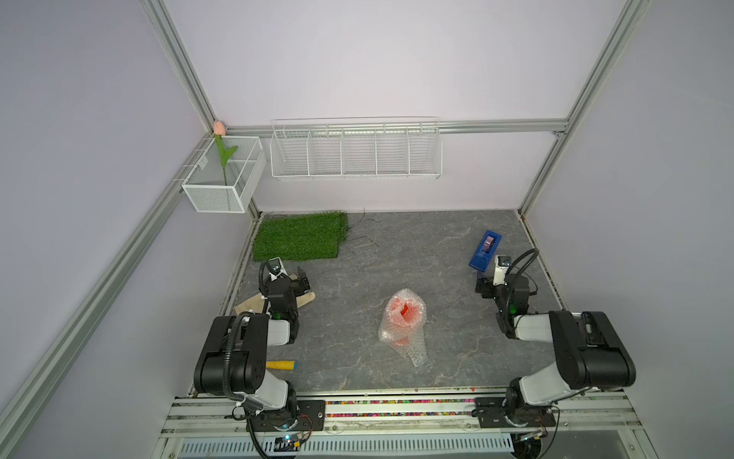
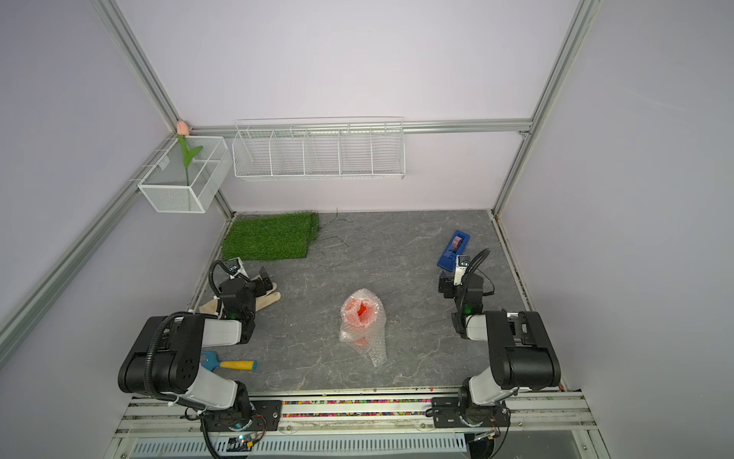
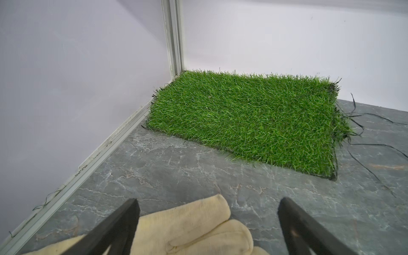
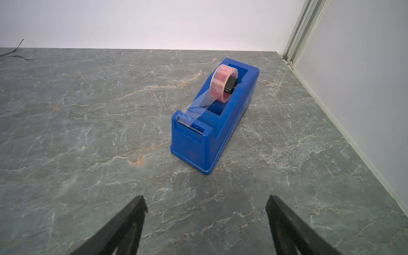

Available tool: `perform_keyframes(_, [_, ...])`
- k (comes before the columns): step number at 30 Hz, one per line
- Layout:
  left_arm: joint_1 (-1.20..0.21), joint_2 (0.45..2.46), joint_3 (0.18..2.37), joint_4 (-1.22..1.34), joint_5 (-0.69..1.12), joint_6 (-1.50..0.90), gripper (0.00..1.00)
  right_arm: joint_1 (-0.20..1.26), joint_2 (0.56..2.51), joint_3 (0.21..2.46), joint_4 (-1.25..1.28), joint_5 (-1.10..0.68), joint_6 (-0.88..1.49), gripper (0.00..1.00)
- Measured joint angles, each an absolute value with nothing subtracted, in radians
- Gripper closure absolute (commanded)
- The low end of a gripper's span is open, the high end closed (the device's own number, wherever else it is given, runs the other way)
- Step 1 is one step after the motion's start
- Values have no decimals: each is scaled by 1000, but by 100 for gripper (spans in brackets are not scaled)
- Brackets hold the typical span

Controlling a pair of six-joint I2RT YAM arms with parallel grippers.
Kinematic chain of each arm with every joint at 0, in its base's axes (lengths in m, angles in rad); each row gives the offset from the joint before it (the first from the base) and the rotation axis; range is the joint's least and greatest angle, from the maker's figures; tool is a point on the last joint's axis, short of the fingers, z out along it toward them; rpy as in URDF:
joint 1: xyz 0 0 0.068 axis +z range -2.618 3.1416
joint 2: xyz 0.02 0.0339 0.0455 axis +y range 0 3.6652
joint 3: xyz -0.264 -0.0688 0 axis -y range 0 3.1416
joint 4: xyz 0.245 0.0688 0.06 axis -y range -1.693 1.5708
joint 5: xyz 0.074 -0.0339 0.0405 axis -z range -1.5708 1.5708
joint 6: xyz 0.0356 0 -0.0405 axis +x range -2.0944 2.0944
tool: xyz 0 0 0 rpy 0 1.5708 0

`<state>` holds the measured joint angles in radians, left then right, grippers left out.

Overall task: Wrap wine glasses in bubble wrap
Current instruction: Reset both arms

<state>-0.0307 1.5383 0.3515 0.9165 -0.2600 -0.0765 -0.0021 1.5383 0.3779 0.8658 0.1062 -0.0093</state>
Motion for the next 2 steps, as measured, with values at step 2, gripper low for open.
perform_keyframes(2, [-31,1538,352,916,-260,-76,1,-2,1538,378,867,107,-9,11])
